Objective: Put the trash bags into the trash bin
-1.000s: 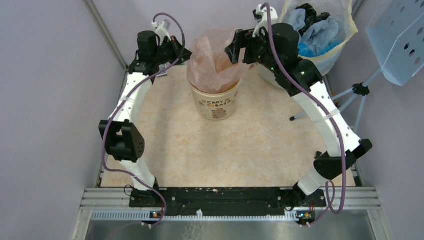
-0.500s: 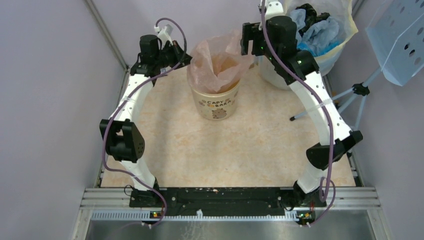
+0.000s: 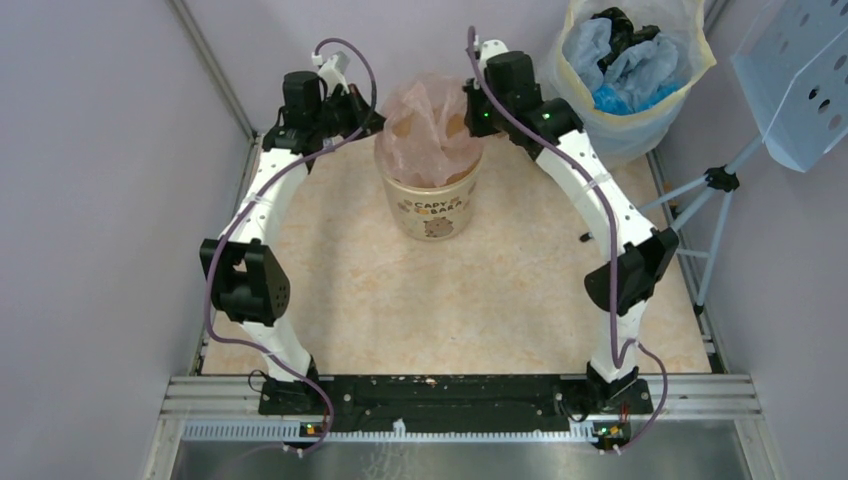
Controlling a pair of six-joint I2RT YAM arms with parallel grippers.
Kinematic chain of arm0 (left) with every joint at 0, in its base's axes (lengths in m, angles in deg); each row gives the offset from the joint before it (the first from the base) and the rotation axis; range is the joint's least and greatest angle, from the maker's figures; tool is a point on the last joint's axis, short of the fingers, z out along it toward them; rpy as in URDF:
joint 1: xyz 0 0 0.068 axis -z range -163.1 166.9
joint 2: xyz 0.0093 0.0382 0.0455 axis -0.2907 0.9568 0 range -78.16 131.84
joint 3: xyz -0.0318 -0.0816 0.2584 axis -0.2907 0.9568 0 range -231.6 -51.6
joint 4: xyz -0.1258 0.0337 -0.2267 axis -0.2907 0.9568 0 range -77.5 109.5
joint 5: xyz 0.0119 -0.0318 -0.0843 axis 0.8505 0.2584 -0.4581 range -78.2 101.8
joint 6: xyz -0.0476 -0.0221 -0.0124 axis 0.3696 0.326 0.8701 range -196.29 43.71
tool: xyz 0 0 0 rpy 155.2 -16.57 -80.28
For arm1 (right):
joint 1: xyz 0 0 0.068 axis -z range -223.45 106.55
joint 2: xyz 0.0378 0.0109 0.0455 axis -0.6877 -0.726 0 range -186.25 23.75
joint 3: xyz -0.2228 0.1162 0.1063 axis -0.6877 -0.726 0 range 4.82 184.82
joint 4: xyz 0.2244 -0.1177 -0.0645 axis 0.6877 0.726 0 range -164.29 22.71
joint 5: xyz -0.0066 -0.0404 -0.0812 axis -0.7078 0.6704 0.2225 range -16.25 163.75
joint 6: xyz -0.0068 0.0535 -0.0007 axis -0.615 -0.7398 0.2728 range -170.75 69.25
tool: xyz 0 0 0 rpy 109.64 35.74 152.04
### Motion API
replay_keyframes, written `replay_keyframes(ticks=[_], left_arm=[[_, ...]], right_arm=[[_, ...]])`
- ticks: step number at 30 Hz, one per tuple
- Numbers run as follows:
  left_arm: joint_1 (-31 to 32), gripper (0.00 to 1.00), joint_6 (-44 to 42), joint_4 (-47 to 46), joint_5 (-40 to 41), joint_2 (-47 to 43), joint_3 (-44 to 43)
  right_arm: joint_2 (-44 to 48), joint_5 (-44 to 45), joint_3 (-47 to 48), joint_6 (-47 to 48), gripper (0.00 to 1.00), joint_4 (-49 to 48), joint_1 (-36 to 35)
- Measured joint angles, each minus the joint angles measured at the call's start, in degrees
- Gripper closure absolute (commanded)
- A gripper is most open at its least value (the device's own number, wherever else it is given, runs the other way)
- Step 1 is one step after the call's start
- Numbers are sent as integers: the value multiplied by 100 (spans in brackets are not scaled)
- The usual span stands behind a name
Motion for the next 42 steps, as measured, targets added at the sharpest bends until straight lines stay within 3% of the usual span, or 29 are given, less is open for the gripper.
replay_keyframes(ticks=[7,12,17,28,34,38,42], left_arm=[[214,97,-245,262,404,0,-33],[378,97,-476,439,855,7,-63],[492,89,-533,529,1043,151,-179],[686,27,-673,885,1644,50,-503],[682,12,-501,973,2201,-813,-203],[678,3,-85,769,2323,-1893,636],[702,1,433,573,2214,-2699,1283]], right_arm=[[-4,-232,-4,-31,100,306,-560],[-72,-72,-4,-68,100,341,-557],[-640,46,385,-72,100,509,-459],[-815,195,428,-61,100,791,-431],[-146,315,-278,-81,100,651,-431],[302,315,-793,-129,100,420,-426],[531,260,-1034,-197,100,254,-426]])
